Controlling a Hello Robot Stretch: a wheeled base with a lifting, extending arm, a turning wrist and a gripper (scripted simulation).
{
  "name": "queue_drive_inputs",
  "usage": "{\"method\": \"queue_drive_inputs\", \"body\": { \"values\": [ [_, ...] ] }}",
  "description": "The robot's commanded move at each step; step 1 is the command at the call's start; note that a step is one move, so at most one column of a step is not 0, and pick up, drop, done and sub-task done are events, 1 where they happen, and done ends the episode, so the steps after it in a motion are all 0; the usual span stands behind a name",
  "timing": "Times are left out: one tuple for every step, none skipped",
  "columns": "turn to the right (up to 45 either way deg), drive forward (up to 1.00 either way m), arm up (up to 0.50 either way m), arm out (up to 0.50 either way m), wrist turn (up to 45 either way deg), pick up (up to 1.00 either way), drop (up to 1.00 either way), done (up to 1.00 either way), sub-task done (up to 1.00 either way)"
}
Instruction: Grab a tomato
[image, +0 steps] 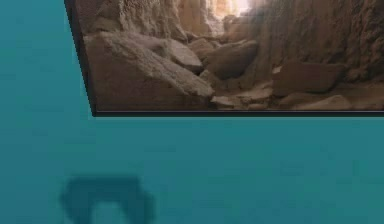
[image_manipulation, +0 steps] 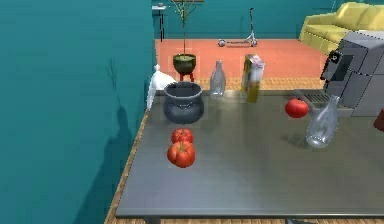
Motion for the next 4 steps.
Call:
{"method": "queue_drive_inputs", "body": {
  "values": [
    [0.0, 0.00, 0.38, 0.00, 0.0, 0.00, 0.00, 0.00, 0.00],
    [0.0, 0.00, 0.00, 0.30, 0.0, 0.00, 0.00, 0.00, 0.00],
    [0.0, 0.00, 0.00, 0.00, 45.0, 0.00, 0.00, 0.00, 0.00],
    [0.0, 0.00, 0.00, 0.00, 45.0, 0.00, 0.00, 0.00, 0.00]
  ]
}}
